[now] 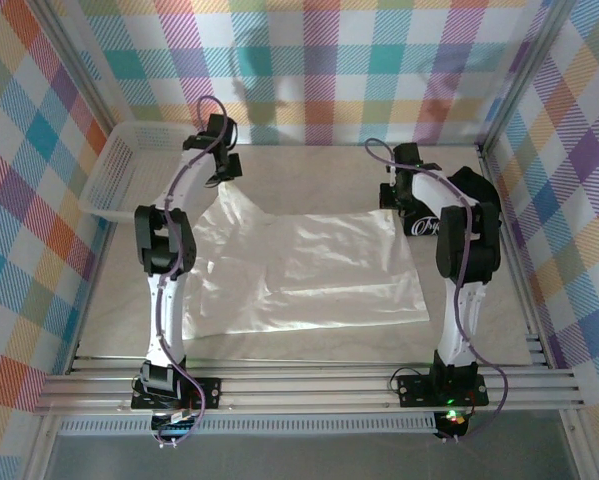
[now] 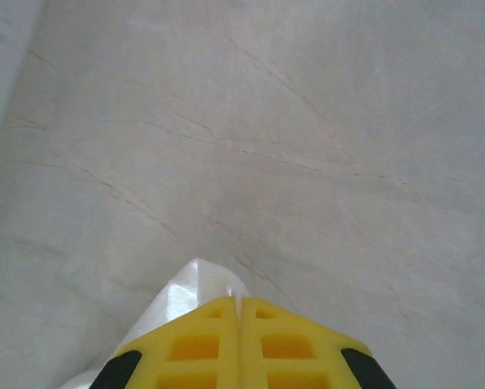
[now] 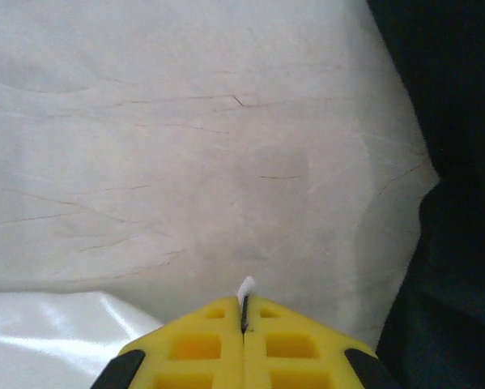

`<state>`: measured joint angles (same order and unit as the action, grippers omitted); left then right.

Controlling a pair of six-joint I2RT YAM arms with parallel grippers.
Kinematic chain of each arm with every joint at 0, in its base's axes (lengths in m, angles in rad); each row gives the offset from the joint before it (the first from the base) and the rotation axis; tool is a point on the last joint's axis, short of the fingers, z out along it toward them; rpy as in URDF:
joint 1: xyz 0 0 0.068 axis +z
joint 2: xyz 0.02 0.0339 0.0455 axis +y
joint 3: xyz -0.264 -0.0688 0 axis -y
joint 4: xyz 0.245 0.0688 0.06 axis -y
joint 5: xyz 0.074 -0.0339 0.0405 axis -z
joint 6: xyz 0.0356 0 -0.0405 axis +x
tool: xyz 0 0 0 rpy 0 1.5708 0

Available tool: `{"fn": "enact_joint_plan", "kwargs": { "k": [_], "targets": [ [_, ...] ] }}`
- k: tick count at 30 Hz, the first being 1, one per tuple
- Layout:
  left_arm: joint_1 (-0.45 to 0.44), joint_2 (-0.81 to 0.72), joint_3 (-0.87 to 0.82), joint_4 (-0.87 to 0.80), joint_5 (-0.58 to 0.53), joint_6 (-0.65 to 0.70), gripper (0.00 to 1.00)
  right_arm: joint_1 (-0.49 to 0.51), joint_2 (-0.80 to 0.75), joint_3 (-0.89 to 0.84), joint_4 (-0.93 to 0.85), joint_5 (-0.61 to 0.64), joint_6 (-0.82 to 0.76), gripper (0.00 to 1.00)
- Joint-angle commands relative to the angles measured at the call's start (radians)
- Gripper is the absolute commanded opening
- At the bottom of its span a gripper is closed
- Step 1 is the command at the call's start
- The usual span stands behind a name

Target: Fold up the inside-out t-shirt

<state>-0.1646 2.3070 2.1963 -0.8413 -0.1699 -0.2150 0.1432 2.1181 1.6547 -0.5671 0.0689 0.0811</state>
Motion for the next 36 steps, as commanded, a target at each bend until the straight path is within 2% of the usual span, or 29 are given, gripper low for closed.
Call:
{"fn": "enact_joint_plan", "kwargs": {
  "k": [1, 6, 10, 16, 27, 36],
  "targets": [
    [0.009, -0.108, -0.088, -0.015, -0.010, 0.005, 0.04, -0.006, -0.093, -0.057, 0.076, -0.036, -0.032, 0.00],
    [0.012, -0.285, -0.302, -0.004, -0.024, -0.023, 0.03, -0.005, -0.227, -0.194, 0.105, -0.032, -0.039, 0.00],
    [0.030, -0.460, -0.523, 0.011, -0.007, -0.058, 0.02, -0.008, -0.337, -0.320, 0.117, 0.018, -0.031, 0.00],
    [0.115, -0.676, -0.739, 0.027, 0.072, -0.110, 0.00, -0.018, -0.469, -0.481, 0.114, 0.052, -0.002, 0.00],
    [0.135, -0.856, -0.931, -0.023, 0.222, -0.123, 0.00, -0.017, -0.621, -0.653, 0.060, 0.043, 0.084, 0.00],
    [0.135, -0.911, -1.065, -0.032, 0.234, -0.114, 0.00, -0.017, -0.668, -0.736, 0.008, -0.017, 0.174, 0.00]
  ]
}}
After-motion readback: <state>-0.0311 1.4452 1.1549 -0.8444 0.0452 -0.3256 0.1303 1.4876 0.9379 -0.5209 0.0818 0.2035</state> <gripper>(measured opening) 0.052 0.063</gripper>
